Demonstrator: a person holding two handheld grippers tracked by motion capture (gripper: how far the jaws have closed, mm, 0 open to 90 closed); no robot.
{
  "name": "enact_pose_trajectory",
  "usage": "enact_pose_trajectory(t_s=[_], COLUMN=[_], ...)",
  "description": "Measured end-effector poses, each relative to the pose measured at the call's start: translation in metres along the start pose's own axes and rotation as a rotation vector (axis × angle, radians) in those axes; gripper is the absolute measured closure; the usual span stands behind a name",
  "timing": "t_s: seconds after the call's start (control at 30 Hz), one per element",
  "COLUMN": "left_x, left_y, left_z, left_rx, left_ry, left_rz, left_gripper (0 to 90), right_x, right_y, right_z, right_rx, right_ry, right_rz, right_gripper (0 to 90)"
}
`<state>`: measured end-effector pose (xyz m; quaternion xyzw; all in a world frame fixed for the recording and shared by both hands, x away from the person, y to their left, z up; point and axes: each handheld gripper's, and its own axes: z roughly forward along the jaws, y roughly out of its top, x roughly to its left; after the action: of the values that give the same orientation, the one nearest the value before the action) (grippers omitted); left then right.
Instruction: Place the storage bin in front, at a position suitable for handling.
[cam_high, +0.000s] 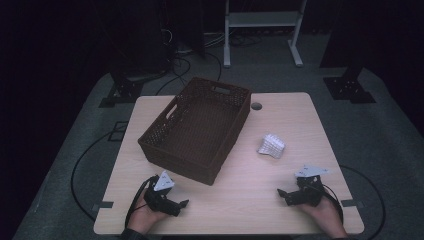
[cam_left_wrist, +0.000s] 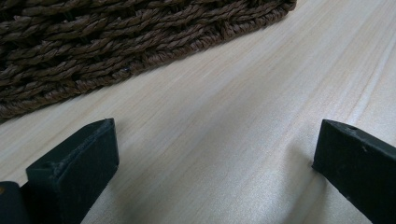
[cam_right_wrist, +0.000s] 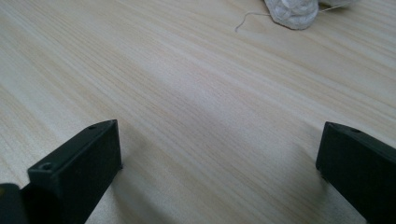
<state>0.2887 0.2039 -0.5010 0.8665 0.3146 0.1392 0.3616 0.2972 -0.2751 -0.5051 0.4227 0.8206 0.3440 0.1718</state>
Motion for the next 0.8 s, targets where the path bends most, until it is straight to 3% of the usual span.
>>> enact_pose_trajectory(t_s=[0.47, 0.8], left_x=[-0.001, -0.005], left_y=[0.001, 0.015], left_z=[-0.013, -0.032], left_rx=[-0.014, -0.051], left_ry=[0.000, -0.022], left_rz=[-0.006, -0.015], left_gripper=[3.7, 4.0], right_x=[0.000, 0.001], right_y=[0.000, -0.001], right_z=[0.000, -0.001], right_rx=[0.000, 0.001], right_ry=[0.002, 0.001], right_rz=[-0.004, 0.000], right_gripper=[0.0, 0.0])
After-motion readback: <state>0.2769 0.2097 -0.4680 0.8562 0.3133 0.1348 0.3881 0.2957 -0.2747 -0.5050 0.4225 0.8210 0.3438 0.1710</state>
